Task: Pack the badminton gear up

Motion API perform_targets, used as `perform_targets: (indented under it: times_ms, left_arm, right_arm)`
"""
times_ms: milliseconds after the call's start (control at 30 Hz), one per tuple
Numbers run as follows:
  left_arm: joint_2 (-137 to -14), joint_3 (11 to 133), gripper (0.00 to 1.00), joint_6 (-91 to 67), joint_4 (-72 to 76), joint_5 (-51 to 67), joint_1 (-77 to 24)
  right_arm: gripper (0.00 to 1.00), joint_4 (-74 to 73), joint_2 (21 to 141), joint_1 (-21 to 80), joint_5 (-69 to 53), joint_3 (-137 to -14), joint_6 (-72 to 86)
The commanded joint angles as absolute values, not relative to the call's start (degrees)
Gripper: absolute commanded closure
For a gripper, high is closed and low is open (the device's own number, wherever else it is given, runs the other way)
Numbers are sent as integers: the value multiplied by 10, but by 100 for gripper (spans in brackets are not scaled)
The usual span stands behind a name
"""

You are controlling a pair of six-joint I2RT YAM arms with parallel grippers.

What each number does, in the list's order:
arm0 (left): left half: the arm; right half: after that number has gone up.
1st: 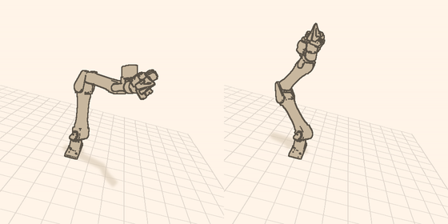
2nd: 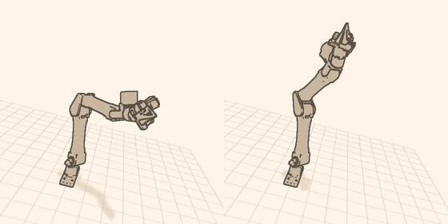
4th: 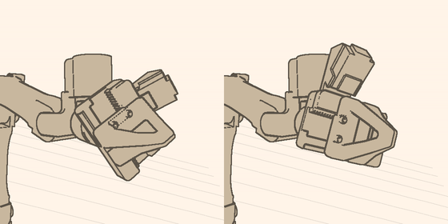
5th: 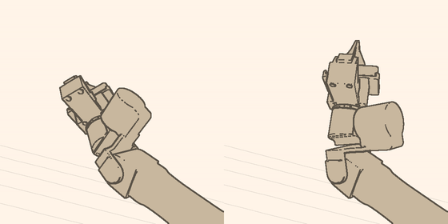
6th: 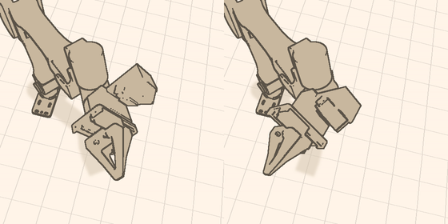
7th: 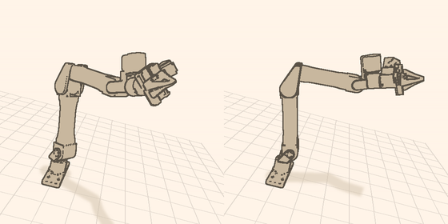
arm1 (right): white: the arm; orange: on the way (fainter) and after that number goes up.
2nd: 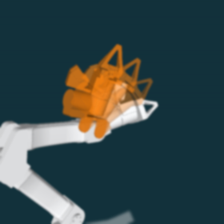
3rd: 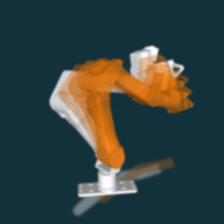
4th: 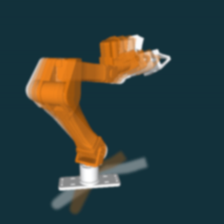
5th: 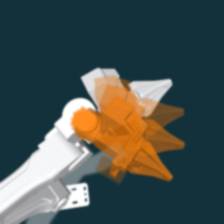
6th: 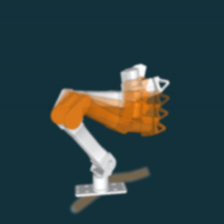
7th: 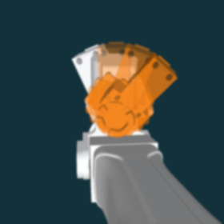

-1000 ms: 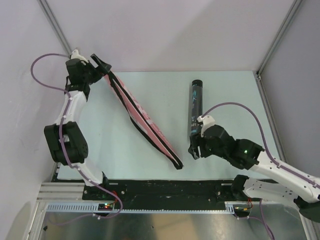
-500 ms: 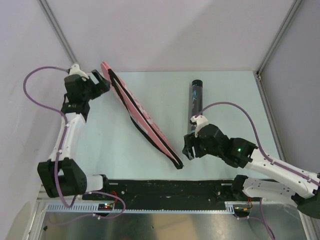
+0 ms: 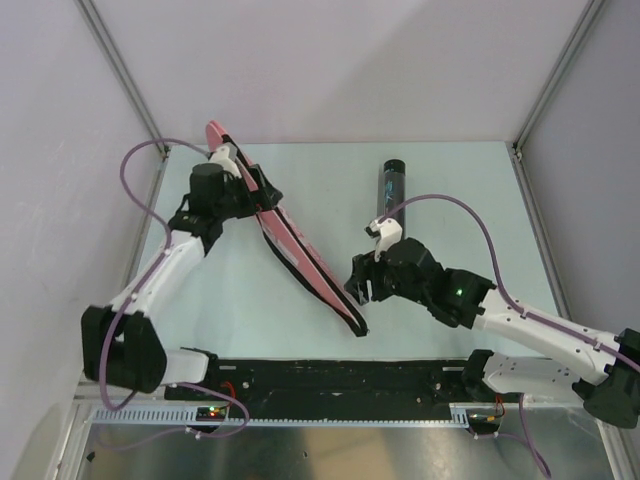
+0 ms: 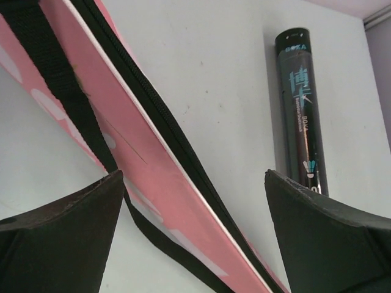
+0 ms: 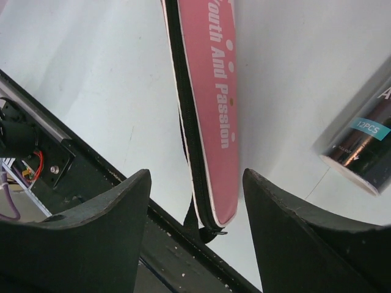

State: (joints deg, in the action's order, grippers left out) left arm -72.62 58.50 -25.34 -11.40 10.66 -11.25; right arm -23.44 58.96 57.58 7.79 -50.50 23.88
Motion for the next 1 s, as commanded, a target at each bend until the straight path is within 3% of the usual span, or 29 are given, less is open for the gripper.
perform_targets:
  times_ms: [0, 233, 367, 500, 733, 967]
  left_arm:
    - [-780, 617, 0, -277, -44, 113, -127]
    - [-843, 653, 0, -294, 20, 144, -135]
    - [-819, 662, 0, -287, 17, 145, -144]
    - [-739, 657, 0, -269, -37, 138, -149]
    - [-543, 569, 0, -231, -72, 164, -161]
    - [-349, 468, 0, -226, -103, 192, -165]
  right_arm:
    - [34, -203, 578, 568, 76, -520, 234]
    - [33, -235, 551, 567, 90, -520, 234]
    - [33, -262, 542, 565, 106, -520, 235]
    - [30, -288, 520, 560, 131, -520, 242]
    - [4, -313, 438, 561, 204, -520, 257]
    - [0, -347, 349, 560, 297, -526, 302]
